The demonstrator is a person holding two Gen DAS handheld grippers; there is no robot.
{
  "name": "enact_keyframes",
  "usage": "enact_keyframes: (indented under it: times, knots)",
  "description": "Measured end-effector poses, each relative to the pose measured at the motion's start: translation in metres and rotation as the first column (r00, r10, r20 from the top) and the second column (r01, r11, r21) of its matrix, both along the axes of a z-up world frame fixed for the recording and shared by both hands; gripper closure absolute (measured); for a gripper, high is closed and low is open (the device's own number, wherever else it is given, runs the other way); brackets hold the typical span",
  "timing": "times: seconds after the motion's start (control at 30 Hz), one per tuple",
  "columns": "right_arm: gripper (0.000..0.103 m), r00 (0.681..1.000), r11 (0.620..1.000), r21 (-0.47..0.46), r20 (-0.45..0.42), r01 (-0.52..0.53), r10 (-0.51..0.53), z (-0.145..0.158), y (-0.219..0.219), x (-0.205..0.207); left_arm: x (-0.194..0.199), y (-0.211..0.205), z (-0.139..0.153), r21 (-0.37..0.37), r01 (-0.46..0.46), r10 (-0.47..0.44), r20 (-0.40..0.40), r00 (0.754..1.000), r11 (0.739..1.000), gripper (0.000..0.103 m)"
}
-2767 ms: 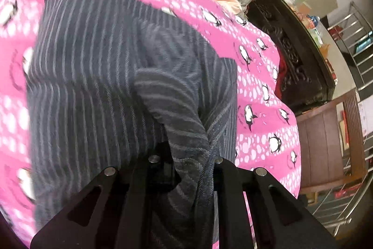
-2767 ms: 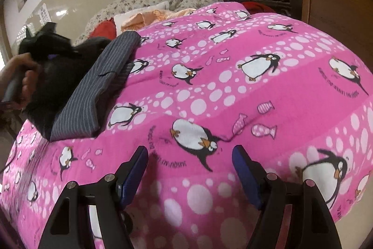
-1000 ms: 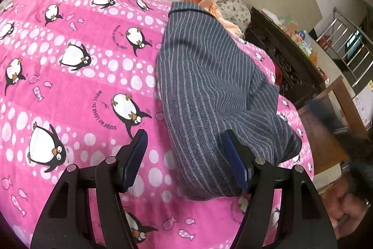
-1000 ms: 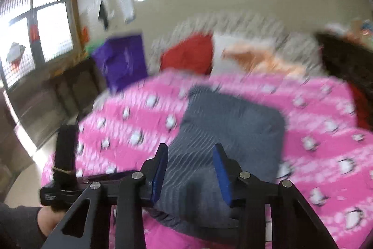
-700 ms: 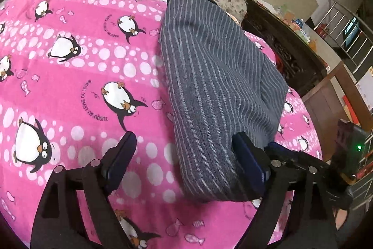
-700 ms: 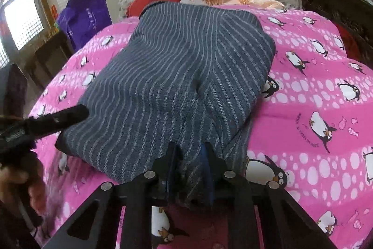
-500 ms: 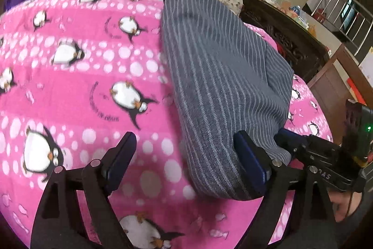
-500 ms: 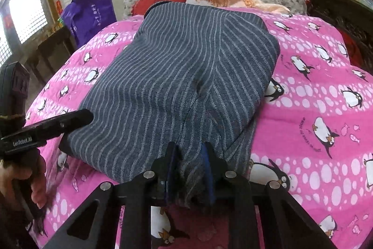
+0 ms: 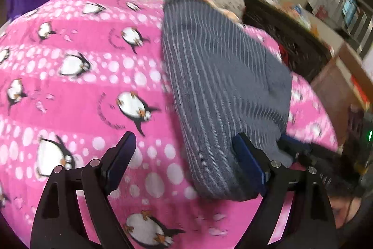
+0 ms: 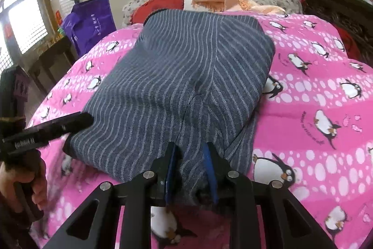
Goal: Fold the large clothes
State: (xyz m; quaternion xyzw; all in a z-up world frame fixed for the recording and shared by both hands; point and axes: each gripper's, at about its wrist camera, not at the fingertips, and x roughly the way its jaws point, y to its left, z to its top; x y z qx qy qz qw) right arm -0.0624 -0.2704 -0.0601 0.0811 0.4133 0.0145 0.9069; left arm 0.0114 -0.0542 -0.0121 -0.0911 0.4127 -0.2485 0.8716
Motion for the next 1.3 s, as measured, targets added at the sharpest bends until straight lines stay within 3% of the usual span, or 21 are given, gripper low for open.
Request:
enact_keyframes:
  times: [0.07,0.13,0.23,0.33,0.43,0.57,0.63,0.67,0.73,0.87,1.0,1.1,1.17,1.2,1.23,1.3]
  knots:
    - [0.079,1.0,1.0,0.026,0.013,0.015,-0.016,0.02,-0.004,0.004,0.006,0.005,0.026,-0.073,-0.063,0.066,0.04,0.997,0.995,0.016]
    - [0.079,0.994,0.997,0.037,0.084,0.073,-0.076,0.05,-0.011,0.012,0.02,0.001,0.052,-0.106,-0.121,0.131,0.085,0.988,0.987,0.016]
    - [0.077,0.965,0.979,0.086,0.17,0.185,-0.197,0.095,-0.022,0.039,0.05,-0.018,0.078,-0.096,-0.15,0.161,0.121,0.979,0.984,0.016]
    - [0.07,0.942,0.956,0.109,0.171,0.274,-0.29,0.116,-0.026,0.081,0.088,-0.046,0.096,-0.063,-0.186,0.194,0.156,0.969,0.981,0.016]
    - [0.067,0.921,0.924,0.133,0.113,0.357,-0.372,0.103,-0.025,0.121,0.114,-0.067,0.083,-0.016,-0.216,0.216,0.116,0.969,0.976,0.016]
    - [0.067,0.92,0.92,0.053,0.046,0.388,-0.39,0.051,-0.026,0.149,0.128,-0.083,0.021,0.081,-0.192,0.191,0.015,0.981,0.978,0.016]
    - [0.066,0.926,0.925,-0.048,0.035,0.376,-0.375,0.017,-0.035,0.152,0.131,-0.074,-0.014,0.058,-0.206,0.211,-0.104,0.972,0.977,0.016]
    - [0.065,0.931,0.93,-0.048,0.027,0.364,-0.363,0.006,-0.039,0.151,0.132,-0.069,-0.022,0.017,-0.216,0.216,-0.142,0.966,0.976,0.017]
    - [0.063,0.942,0.942,-0.032,0.043,0.334,-0.333,-0.015,-0.047,0.145,0.132,-0.063,-0.025,-0.022,-0.247,0.242,-0.136,0.961,0.969,0.017]
    - [0.061,0.944,0.943,-0.03,0.033,0.33,-0.329,-0.021,-0.05,0.15,0.14,-0.073,-0.032,0.016,-0.248,0.248,-0.134,0.96,0.969,0.018]
    - [0.059,0.946,0.946,0.03,0.021,0.323,-0.323,-0.023,-0.06,0.15,0.138,-0.074,-0.031,0.013,-0.252,0.251,-0.135,0.958,0.968,0.018]
    - [0.052,0.955,0.953,0.067,0.014,0.296,-0.297,-0.019,-0.06,0.148,0.14,-0.069,-0.03,-0.011,-0.223,0.217,-0.19,0.957,0.975,0.018]
    - [0.052,0.969,0.964,0.099,0.0,0.245,-0.246,0.002,-0.071,0.138,0.139,-0.057,-0.013,-0.048,-0.17,0.154,-0.236,0.96,0.984,0.018]
    - [0.05,0.969,0.965,0.106,0.029,0.242,-0.246,0.014,-0.075,0.128,0.133,-0.047,-0.001,-0.061,-0.159,0.144,-0.206,0.968,0.985,0.018]
    - [0.039,0.965,0.965,0.113,0.084,0.237,-0.247,0.03,-0.084,0.11,0.12,-0.035,0.015,-0.058,-0.139,0.131,-0.134,0.982,0.989,0.018]
    - [0.026,0.954,0.966,0.087,0.156,0.244,-0.255,0.051,-0.099,0.075,0.103,-0.021,0.026,-0.007,-0.1,0.1,-0.045,0.994,0.995,0.016]
